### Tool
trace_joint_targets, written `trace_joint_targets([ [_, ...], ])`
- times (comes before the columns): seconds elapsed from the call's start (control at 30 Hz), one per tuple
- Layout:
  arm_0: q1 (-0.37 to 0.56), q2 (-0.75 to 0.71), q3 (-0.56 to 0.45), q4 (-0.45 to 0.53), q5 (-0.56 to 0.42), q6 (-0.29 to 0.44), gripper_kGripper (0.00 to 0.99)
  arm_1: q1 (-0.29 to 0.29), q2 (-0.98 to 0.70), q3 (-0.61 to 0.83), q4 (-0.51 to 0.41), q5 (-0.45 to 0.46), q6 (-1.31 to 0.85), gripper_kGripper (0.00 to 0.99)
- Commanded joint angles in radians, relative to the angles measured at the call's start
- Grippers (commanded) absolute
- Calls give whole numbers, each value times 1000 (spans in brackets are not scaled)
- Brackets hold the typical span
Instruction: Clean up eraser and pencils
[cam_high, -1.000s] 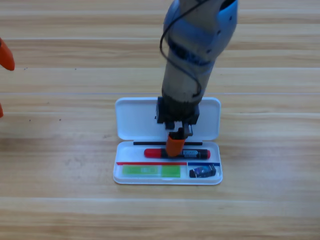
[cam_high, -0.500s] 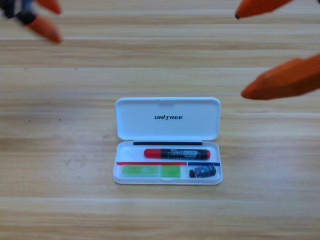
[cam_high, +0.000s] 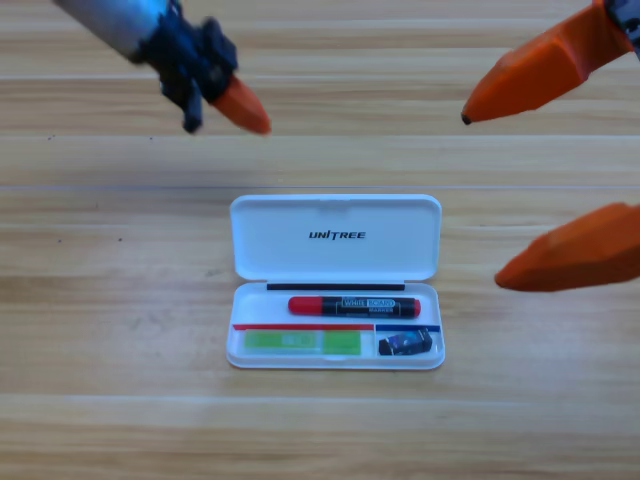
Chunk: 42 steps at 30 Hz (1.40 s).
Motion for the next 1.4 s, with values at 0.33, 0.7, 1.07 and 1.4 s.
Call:
trace_joint_targets([
  [0.33,19,157,108,2,-126,-16,0,11,73,29,-11,47,19,990],
  [0.7,-27,61,94,123,-134,-23,0,11,66,39,-10,52,25,990],
  [1.07,-97,22,195,85,-95,-26,0,11,78,39,-10,56,28,990],
  [1.4,-159,10,307,-17,-17,-46,0,11,82,36,-10,58,36,990],
])
